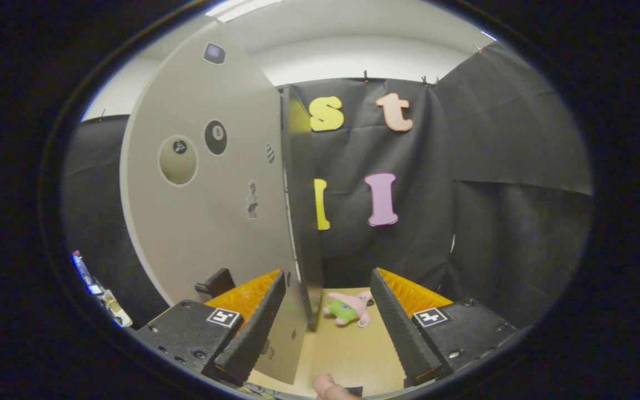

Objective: Open the shoe cabinet door, grab the shoes and put them into the shoe cabinet, then close the shoe cabinet door.

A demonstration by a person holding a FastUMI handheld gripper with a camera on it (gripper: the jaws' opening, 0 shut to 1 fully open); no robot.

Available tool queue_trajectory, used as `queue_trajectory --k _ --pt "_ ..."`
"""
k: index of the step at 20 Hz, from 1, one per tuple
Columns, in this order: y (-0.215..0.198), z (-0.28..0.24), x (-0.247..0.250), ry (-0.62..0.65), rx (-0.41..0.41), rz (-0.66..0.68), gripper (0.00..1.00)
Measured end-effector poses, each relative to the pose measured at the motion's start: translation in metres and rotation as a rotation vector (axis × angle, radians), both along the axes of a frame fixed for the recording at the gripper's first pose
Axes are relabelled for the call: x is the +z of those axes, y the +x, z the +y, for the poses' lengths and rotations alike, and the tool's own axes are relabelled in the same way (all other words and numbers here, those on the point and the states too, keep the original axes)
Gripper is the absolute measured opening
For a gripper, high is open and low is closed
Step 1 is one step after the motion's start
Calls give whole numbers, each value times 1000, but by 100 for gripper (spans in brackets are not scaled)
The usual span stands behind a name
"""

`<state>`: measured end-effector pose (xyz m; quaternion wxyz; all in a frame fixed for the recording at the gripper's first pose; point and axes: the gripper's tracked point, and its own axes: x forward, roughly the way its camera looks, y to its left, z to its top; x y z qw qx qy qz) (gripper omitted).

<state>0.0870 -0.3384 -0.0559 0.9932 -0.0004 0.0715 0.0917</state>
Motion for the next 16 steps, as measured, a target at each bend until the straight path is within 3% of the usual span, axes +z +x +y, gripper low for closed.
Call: queue_trajectory --k 2,8,16 --pt "-5 2 4 -52 -42 -31 96" --pt "-19 62 -6 -36 16 7 95" --pt "-13 157 -10 -44 3 16 95"
